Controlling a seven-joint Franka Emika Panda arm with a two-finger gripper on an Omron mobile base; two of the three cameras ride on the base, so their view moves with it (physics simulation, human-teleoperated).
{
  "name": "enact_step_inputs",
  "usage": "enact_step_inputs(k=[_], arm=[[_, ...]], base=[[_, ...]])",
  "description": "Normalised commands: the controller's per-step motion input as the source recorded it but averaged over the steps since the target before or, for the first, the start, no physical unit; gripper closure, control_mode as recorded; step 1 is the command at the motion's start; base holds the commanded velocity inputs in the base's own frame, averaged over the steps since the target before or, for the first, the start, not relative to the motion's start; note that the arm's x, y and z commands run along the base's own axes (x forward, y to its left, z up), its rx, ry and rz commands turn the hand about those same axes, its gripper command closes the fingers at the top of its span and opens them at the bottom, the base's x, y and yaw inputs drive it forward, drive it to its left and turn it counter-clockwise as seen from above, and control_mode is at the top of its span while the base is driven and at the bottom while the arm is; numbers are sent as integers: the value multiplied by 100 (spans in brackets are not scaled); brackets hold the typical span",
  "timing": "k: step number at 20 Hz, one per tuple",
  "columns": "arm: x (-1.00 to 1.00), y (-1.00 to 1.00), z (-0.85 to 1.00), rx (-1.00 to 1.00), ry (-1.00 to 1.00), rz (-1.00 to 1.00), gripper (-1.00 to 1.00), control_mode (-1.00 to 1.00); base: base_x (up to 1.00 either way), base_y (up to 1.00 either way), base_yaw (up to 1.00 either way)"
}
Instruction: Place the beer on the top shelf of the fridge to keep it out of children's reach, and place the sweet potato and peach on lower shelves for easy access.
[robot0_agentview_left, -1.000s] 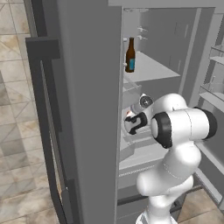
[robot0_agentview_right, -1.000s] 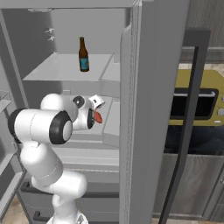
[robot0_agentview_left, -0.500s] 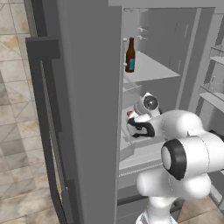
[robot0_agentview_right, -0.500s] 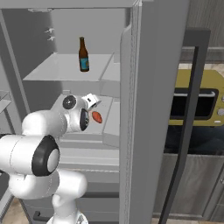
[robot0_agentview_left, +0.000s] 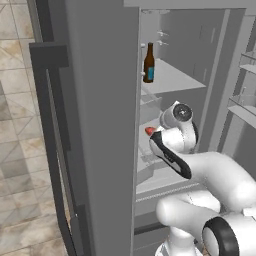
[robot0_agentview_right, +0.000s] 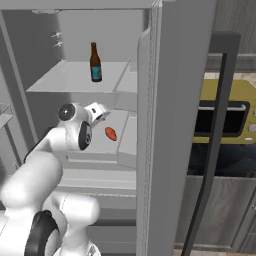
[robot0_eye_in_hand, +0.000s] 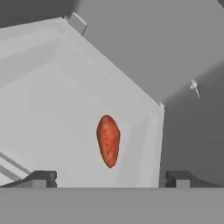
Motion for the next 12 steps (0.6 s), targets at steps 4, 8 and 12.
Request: enact_step_inputs(k=[4, 8, 12], arm=[[-79, 0, 69, 11, 20, 0, -100, -100], [-100, 0, 28, 22, 16, 0, -100, -100], [-100, 0, 3, 23, 12, 0, -100, -100]], base=[[0, 0, 0], [0, 0, 0], [0, 0, 0]])
